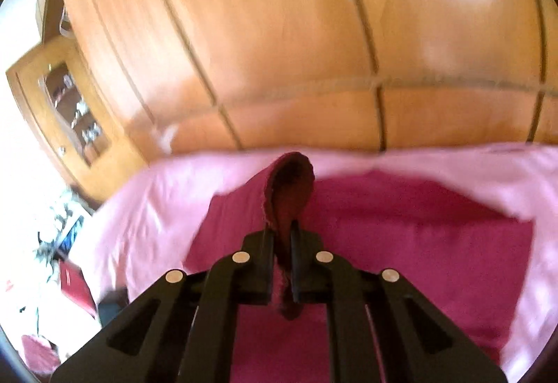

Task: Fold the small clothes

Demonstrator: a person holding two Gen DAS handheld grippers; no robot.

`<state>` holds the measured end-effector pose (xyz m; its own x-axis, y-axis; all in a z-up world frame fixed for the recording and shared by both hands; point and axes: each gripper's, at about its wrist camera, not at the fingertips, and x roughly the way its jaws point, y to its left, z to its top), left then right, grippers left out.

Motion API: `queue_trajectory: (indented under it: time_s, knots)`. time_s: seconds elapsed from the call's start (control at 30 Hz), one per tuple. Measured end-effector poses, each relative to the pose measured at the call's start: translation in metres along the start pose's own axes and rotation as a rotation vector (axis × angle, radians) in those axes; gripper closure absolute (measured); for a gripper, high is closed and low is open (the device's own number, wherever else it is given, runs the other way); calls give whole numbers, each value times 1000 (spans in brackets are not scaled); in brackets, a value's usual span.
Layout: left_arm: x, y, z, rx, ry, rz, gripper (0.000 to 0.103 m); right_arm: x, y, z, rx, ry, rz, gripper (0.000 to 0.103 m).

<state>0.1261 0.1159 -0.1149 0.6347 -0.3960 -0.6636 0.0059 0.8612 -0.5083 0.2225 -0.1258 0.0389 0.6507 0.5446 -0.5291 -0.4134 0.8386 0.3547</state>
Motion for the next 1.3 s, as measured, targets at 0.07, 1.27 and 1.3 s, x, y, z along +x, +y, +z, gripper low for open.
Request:
queue_trajectory:
  time_s: [0.07, 1.27, 1.3]
  knots:
    - [1, 2, -2, -8, 11, 10, 60, -15, -21, 15, 31, -39, -25, 97]
    - [-25, -33, 47, 90, -88, 92, 73, -75, -165, -78, 319, 19, -217, 52]
    - [-20, -41, 52, 109, -96, 81, 73, -69, -157, -78, 293, 33, -216, 52]
